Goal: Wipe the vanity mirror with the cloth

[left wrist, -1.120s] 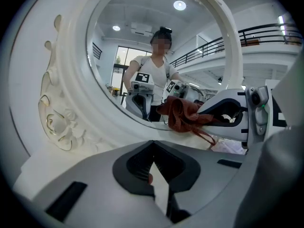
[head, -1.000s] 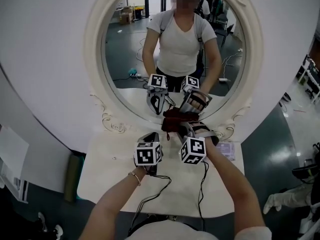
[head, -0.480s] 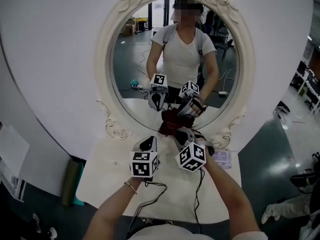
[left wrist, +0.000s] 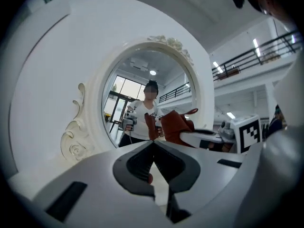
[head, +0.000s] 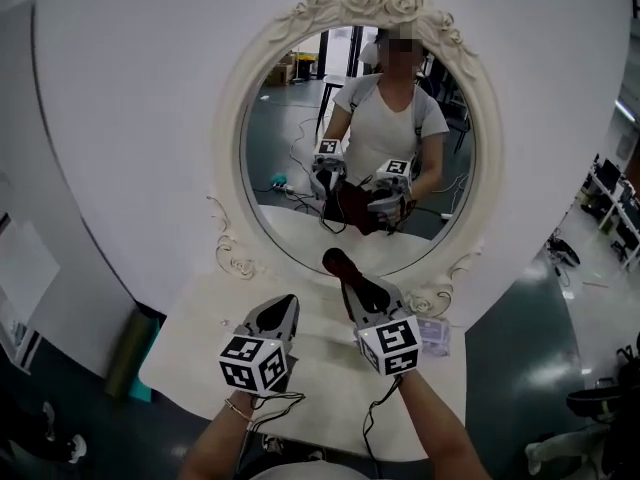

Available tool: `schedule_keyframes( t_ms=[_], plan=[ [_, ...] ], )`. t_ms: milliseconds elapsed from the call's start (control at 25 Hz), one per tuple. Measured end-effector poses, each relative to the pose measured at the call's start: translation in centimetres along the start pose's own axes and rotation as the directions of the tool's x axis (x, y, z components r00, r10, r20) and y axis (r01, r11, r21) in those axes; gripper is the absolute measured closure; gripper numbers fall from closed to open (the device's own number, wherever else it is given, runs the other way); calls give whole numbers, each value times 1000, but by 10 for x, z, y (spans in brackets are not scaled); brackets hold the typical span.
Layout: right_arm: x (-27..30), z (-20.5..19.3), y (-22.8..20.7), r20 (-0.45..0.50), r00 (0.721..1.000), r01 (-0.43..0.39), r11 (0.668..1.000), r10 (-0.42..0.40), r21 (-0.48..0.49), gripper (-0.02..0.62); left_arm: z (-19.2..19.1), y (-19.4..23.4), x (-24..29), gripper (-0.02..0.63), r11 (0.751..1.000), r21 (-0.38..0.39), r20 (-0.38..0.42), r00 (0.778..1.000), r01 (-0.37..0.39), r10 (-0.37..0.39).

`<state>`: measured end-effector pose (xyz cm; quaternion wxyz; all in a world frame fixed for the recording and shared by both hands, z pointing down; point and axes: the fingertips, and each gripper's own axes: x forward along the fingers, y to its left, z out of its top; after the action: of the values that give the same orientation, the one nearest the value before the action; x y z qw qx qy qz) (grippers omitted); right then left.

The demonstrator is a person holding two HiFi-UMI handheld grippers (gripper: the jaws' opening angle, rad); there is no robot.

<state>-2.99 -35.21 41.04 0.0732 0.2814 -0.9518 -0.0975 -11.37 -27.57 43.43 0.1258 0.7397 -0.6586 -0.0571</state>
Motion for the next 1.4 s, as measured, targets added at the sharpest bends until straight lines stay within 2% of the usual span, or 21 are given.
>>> schedule_keyframes(
  t_ms=[80,160,360,640,800,960,1160,1400],
  plan=[
    [-16,-1,-3,27,999,28,994,-31,104,534,0,-5,-15,603,997,-71,22,999,28,-27],
    [-30,-6,-7,31,997,66,981,-73,184,534,-4,-8,-25,603,997,-82,28,1000,9,-7],
    [-53,-38,-3,-33,988,151,920,-149,361,534,-11,-10,-37,603,997,-52,38,998,-57,59],
    [-89,-78,7,-112,973,230,842,-201,488,532,-20,-22,-47,603,999,27,51,999,-21,20],
    [-108,-85,14,-126,950,311,808,-287,500,532,-29,-24,-58,603,999,46,22,1000,15,-16],
    [-130,-67,28,-74,913,391,808,-401,440,532,-37,-27,-84,603,996,58,10,997,75,-76],
    [-147,-44,48,-53,890,434,807,-453,399,532,-35,-17,-100,603,995,63,11,997,74,-75],
    [-178,-42,64,-70,850,505,772,-522,385,534,-43,-19,-106,603,992,78,10,994,104,-105]
  ],
)
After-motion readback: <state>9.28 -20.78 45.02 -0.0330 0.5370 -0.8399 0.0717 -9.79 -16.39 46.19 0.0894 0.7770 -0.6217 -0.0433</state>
